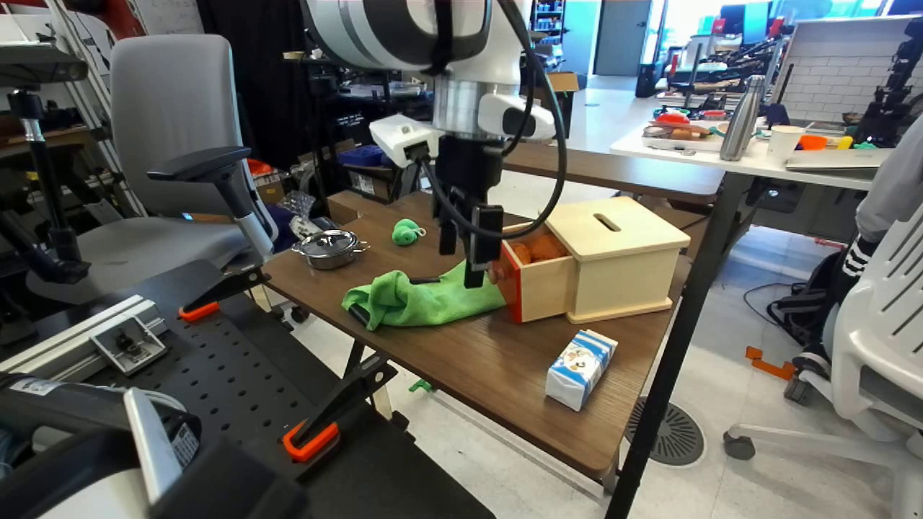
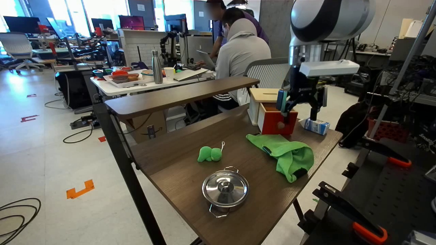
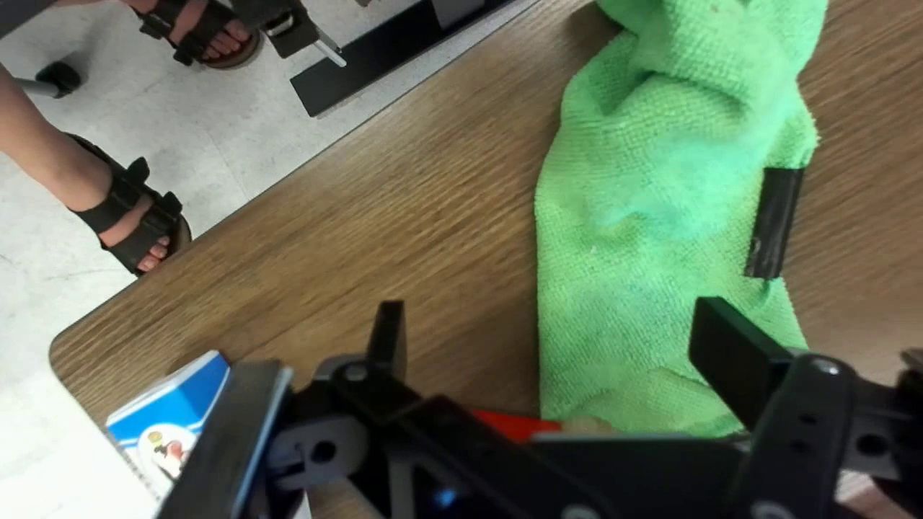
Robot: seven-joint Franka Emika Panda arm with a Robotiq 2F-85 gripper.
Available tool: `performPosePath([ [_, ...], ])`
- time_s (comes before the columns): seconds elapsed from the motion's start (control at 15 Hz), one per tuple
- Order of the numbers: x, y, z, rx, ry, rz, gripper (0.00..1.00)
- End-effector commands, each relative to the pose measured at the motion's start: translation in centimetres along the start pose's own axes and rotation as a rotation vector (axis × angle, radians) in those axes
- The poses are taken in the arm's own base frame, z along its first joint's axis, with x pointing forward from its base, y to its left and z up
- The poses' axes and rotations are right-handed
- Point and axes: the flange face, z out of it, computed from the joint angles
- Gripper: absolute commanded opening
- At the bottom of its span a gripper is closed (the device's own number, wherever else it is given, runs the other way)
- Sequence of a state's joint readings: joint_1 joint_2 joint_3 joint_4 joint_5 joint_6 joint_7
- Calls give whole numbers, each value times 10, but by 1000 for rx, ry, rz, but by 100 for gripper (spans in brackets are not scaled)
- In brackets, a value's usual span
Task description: Open the drawer completely
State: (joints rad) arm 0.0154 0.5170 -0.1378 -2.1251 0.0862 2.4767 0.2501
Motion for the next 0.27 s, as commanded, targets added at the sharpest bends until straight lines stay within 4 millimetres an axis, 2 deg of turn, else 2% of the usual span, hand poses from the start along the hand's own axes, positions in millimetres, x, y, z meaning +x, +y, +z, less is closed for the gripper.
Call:
performPosePath([
  [0.0, 1, 3, -10, 6, 8, 1, 100],
  [0.2, 0, 3, -4, 2, -2, 0, 100],
])
